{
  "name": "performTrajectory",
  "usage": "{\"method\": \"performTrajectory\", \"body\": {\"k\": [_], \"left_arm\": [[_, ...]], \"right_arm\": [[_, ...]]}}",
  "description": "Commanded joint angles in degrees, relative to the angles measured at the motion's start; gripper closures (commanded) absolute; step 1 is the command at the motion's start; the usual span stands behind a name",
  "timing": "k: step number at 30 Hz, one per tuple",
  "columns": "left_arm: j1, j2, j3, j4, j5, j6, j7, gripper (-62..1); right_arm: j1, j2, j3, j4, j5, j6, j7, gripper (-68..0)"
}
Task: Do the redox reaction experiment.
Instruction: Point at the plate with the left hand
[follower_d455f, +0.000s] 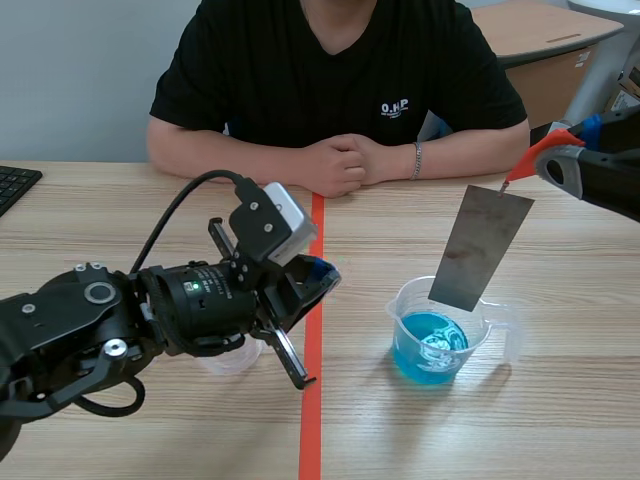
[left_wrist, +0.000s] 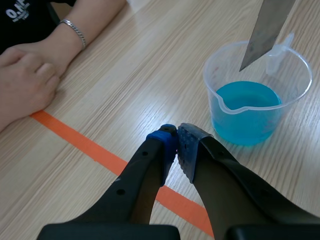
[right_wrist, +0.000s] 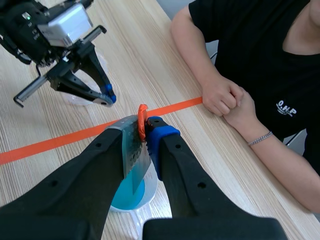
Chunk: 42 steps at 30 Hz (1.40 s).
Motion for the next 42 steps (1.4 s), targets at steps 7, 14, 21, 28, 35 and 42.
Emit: {"method": "performTrajectory", "body": {"k": [7, 14, 21, 28, 35, 42], "left_arm": [[-2.54, 6.4, 2.51, -2.89, 1.88, 0.07, -0.2, -4.6], [-4.7, 10.54, 3.1, -7.19, 3.04, 0.11, 0.11, -4.6], [-5.92, 12.94, 3.15, -9.99, 4.02, 0.11, 0.11, -4.6], [-6.16, 13.35, 3.15, -10.27, 4.02, 0.11, 0.31, -4.6], [-6.19, 13.35, 3.15, -10.27, 3.96, 0.11, 0.26, -4.6], [-6.19, 13.33, 3.15, -10.27, 3.96, 0.11, 0.26, -4.6]], "right_arm": [[0.57, 0.9, 0.66, 0.46, 0.83, 0.33, 1.03, -1.5], [0.57, 0.9, 0.66, 0.46, 0.83, 0.33, 1.03, -1.5], [0.57, 0.9, 0.66, 0.46, 0.83, 0.33, 1.03, -1.5], [0.57, 0.9, 0.66, 0.46, 0.83, 0.33, 1.03, -1.5], [0.57, 0.9, 0.66, 0.46, 0.83, 0.33, 1.03, -1.5], [0.57, 0.9, 0.66, 0.46, 0.83, 0.33, 1.03, -1.5]]}}
